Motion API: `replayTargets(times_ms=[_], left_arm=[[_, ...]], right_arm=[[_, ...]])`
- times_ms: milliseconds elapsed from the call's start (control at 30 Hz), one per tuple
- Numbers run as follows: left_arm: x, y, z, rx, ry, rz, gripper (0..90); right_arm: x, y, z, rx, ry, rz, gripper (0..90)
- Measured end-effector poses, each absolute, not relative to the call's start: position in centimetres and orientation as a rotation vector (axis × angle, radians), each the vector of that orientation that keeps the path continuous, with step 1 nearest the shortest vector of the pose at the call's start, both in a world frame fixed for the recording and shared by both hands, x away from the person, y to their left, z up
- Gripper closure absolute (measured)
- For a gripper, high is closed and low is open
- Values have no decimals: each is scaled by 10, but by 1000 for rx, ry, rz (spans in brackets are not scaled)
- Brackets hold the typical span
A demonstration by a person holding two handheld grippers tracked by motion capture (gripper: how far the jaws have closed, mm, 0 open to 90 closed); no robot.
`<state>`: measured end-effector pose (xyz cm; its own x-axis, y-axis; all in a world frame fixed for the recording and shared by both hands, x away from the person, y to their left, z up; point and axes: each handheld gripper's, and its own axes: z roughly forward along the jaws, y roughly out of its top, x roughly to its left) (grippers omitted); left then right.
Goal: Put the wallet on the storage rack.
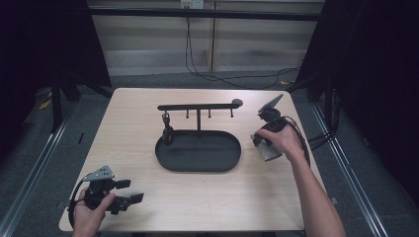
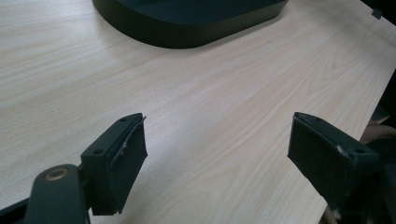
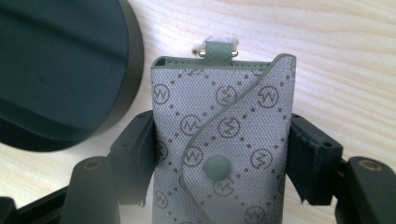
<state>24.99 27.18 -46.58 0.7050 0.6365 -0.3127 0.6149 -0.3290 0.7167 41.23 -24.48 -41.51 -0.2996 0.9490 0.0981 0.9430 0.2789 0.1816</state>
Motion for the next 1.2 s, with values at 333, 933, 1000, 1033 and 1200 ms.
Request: replayTargets(times_ms=[333, 933, 1000, 1033, 1200], left_arm=[[250, 272, -466, 2028, 955, 33, 191], [251, 272, -466, 2035, 950, 35, 191], [251, 271, -466, 2030, 957, 32, 191], [251, 271, -466, 2028, 960, 31, 191], [250, 272, -466, 2031, 958, 45, 191]], right_arm=[[409, -247, -397, 1819, 2498, 324, 329], [396, -237, -374, 1790, 2542, 519, 329], [396, -234, -374, 1784, 2546, 553, 329], [396, -232, -374, 1786, 2549, 577, 330], [395, -226, -379, 1791, 2559, 623, 329]])
